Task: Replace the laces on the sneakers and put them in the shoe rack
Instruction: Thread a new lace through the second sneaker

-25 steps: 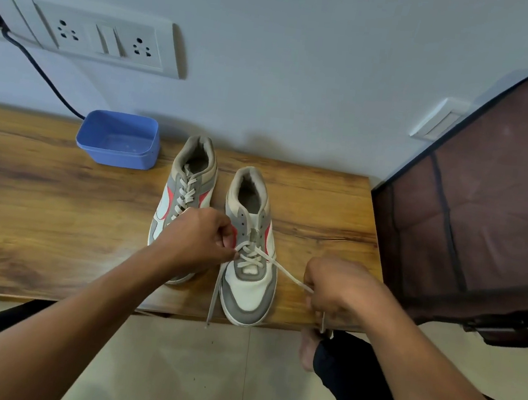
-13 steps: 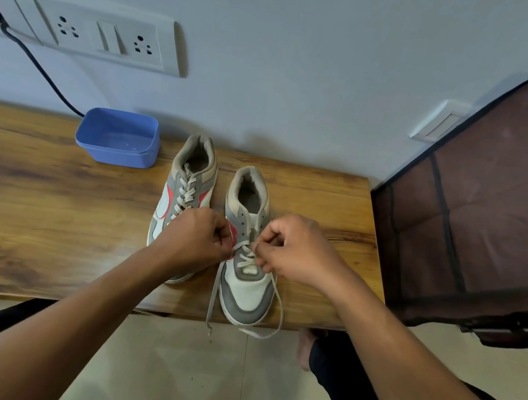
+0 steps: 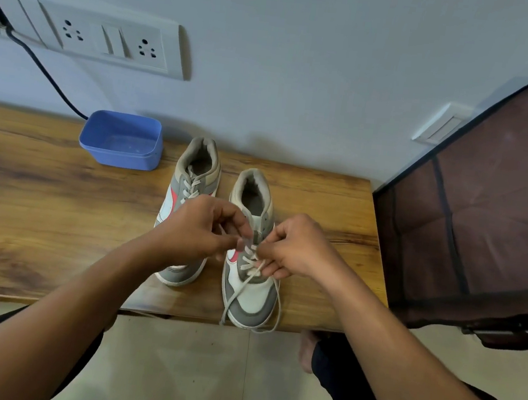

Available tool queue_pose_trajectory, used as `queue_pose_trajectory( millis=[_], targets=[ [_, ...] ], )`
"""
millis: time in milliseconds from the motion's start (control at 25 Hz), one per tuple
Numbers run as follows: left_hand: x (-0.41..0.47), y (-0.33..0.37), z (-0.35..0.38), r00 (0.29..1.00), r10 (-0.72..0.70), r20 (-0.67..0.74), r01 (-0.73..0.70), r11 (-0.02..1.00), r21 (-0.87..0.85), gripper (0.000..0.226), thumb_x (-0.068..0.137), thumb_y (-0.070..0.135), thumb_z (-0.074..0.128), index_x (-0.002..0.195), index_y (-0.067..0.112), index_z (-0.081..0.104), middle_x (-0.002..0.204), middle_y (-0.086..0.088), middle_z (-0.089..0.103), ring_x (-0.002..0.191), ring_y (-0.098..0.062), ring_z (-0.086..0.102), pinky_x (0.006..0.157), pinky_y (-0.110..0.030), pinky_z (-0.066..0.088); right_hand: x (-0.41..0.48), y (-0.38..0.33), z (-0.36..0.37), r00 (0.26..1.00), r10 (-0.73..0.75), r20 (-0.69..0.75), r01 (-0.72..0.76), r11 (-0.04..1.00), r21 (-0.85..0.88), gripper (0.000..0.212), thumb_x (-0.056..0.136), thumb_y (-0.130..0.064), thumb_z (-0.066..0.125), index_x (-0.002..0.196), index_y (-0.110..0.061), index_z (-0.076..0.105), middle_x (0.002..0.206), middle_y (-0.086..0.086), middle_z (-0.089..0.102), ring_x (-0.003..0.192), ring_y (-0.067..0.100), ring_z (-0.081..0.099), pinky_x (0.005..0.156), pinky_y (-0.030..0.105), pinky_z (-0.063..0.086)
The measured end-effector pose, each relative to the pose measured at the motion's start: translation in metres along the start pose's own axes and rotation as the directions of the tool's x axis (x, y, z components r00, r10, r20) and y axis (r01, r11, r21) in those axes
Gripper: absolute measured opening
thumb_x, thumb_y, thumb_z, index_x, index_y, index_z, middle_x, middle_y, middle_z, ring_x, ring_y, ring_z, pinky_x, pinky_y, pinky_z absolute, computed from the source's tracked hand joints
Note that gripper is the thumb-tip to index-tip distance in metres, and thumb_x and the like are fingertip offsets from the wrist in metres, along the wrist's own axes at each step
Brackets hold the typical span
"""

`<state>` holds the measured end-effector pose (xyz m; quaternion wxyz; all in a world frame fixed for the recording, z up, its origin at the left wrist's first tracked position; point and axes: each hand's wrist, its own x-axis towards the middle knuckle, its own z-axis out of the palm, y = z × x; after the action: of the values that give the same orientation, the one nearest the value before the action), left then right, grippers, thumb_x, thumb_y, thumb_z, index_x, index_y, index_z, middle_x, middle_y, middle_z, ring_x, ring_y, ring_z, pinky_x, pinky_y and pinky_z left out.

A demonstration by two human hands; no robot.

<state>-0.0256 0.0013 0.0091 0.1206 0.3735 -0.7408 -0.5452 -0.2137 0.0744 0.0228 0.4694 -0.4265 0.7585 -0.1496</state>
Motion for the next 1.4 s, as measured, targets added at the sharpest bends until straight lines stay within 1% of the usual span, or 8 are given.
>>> queue_pose_trajectory(
  millis=[160,400,600,800,960,1160,1280,1400],
  targets=[
    [0.006,-0.014,0.004,0.990,0.128,-0.055,-0.098,0.921,0.376,0.036,0.092,0.020,0.071,0.122,0.040,0.069,0.078,0.019,0.067,0.072,0.004,0.063,0.074,-0.027,0.057,-0.007,0.006,-0.024,0.999,0.022,0.042,-0.020,0.999,-0.041,0.008,0.092,-0.009,0.074,0.087,-0.003,0.075,0.075,0.010,0.079,0.069,0.018,0.078,0.066,0.032,0.063],
    [0.007,-0.013,0.006,0.983,0.169,-0.079,-0.104,0.848,0.520,0.036,0.094,0.024,0.066,0.122,0.047,0.069,0.084,0.021,0.061,0.072,0.011,0.056,0.071,-0.028,0.057,-0.015,0.007,-0.034,0.990,-0.074,0.119,0.069,0.996,0.051,0.010,0.096,-0.008,0.070,0.089,-0.004,0.076,0.083,0.009,0.081,0.079,0.021,0.080,0.080,0.037,0.064],
    [0.007,0.000,0.014,0.972,0.233,0.030,-0.234,0.949,0.209,0.017,0.091,0.026,0.075,0.106,0.032,0.077,0.097,0.014,0.072,0.086,-0.008,0.067,0.076,-0.031,0.056,-0.019,0.010,-0.043,0.980,-0.155,0.127,0.138,0.981,0.134,0.009,0.094,-0.007,0.070,0.098,-0.003,0.077,0.087,0.009,0.081,0.088,0.023,0.079,0.086,0.038,0.063],
    [0.014,-0.009,0.006,0.986,0.152,-0.074,-0.133,0.967,0.218,0.007,0.085,0.026,0.082,0.082,0.032,0.078,0.084,0.009,0.074,0.073,-0.020,0.064,0.071,-0.050,0.055,-0.014,0.018,-0.057,0.985,-0.133,0.112,0.115,0.981,0.155,0.007,0.092,-0.006,0.074,0.096,-0.001,0.078,0.083,0.013,0.080,0.080,0.019,0.077,0.087,0.041,0.064],
    [0.009,0.001,0.011,0.986,0.164,0.039,-0.165,0.986,0.020,0.015,0.086,0.032,0.080,0.101,0.028,0.080,0.091,0.007,0.077,0.064,-0.015,0.062,0.062,-0.029,0.051,-0.014,0.016,-0.054,0.972,-0.163,0.171,0.124,0.968,0.218,0.012,0.093,-0.009,0.077,0.100,0.001,0.077,0.086,0.015,0.080,0.078,0.020,0.076,0.079,0.036,0.064],
    [0.013,-0.007,-0.009,0.997,0.077,-0.021,-0.076,0.995,0.065,0.006,0.089,0.014,0.078,0.089,0.019,0.081,0.079,0.003,0.077,0.072,-0.013,0.069,0.070,-0.037,0.055,-0.008,0.018,-0.058,0.967,-0.181,0.180,0.137,0.963,0.232,0.012,0.094,-0.012,0.076,0.099,-0.001,0.077,0.087,0.015,0.079,0.079,0.022,0.075,0.073,0.036,0.065],
    [0.007,-0.002,-0.003,0.996,0.073,0.050,-0.073,0.997,-0.002,0.008,0.086,0.028,0.081,0.092,0.023,0.082,0.083,-0.001,0.078,0.078,-0.035,0.068,0.073,-0.051,0.057,-0.009,0.017,-0.055,0.964,-0.197,0.181,0.150,0.958,0.246,0.010,0.095,-0.012,0.076,0.098,-0.003,0.077,0.086,0.014,0.079,0.078,0.021,0.074,0.071,0.034,0.063],
    [0.009,0.002,-0.002,0.996,0.086,0.034,-0.088,0.994,0.060,0.006,0.086,0.028,0.081,0.085,0.022,0.081,0.080,0.002,0.078,0.079,-0.024,0.072,0.079,-0.048,0.058,-0.004,0.013,-0.048,0.954,-0.241,0.177,0.191,0.947,0.260,0.012,0.094,-0.013,0.077,0.100,-0.002,0.077,0.087,0.015,0.079,0.076,0.020,0.074,0.069,0.029,0.060]
  ],
)
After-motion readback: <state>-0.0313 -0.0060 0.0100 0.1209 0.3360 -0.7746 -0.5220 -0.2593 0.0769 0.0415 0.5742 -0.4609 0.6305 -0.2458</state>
